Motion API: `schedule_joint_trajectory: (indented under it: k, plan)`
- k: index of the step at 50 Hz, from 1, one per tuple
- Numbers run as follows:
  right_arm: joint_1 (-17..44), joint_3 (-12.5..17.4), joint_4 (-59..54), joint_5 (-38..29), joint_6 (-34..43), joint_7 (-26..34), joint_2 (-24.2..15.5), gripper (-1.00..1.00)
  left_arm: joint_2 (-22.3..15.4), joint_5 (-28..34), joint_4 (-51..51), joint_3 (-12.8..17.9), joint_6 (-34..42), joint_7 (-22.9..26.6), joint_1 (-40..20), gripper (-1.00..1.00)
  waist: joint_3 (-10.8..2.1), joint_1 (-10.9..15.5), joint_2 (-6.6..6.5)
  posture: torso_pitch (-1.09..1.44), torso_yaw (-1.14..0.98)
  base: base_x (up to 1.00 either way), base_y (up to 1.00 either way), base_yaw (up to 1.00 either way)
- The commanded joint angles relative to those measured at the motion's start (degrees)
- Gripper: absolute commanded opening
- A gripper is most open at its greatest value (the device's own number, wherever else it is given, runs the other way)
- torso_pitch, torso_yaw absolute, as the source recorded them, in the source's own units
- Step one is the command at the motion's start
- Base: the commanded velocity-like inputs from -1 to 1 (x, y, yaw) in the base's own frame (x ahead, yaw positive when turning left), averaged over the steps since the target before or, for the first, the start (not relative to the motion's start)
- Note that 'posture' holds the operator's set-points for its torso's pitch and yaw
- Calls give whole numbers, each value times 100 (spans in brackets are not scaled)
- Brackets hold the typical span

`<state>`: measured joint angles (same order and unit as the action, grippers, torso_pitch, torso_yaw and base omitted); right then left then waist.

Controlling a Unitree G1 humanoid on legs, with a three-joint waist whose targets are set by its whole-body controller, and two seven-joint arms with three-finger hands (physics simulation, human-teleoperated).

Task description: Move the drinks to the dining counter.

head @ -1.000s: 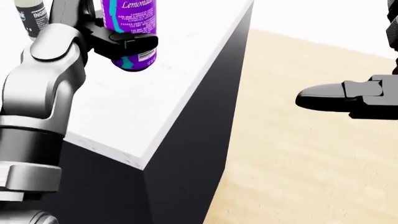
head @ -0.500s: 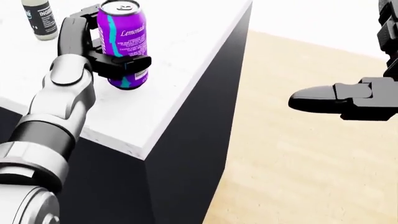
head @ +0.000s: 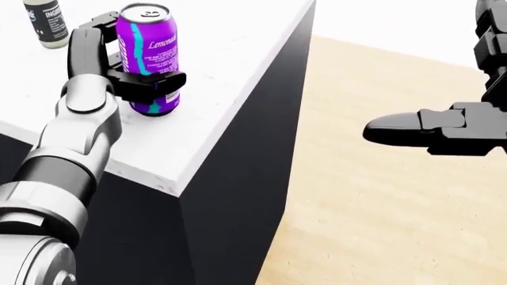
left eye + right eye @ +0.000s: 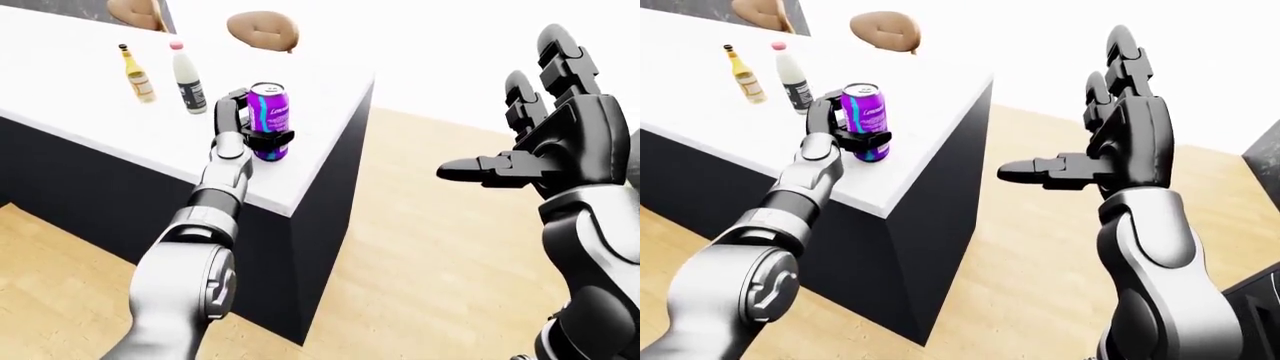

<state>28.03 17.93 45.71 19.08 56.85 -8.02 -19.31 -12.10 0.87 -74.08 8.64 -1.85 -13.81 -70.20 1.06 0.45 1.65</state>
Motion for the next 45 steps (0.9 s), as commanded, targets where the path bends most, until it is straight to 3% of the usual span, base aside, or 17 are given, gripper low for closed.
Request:
schedule_joint_trajectory:
  k: [1,3,4,17,19,20,33,45]
  plan:
    - [126,47,108,-41,-188,8,-57,100,-80,76,191,-18,-113,-38,-216,-62,-137,4,10,0,0,0,0,0]
    - [122,40,106,-55,-193,12,-49,100,-86,78,188,-13,-122,-40,-216,-53,-140,5,9,0,0,0,0,0]
    - [123,40,115,-58,-186,15,-45,100,-87,89,187,-18,-131,-40,-210,-40,-142,5,8,0,0,0,0,0]
    - [178,53,195,-59,-61,8,-28,100,-101,175,218,-42,-171,-14,-230,15,-145,9,6,0,0,0,0,0]
    - [180,47,201,-58,-57,10,-27,100,-102,188,222,-48,-177,-16,-238,40,-146,8,7,0,0,0,0,0]
    - [180,43,196,-62,-61,8,-25,100,-103,191,231,-49,-171,-12,-245,44,-147,8,7,0,0,0,0,0]
    - [223,78,167,-54,-56,20,-50,100,-152,237,355,-86,-118,8,-331,64,-151,7,6,0,0,0,0,0]
    - [246,144,215,44,10,-35,-99,100,-339,63,1215,-107,198,110,-87,65,-131,-1,-12,0,0,0,0,0]
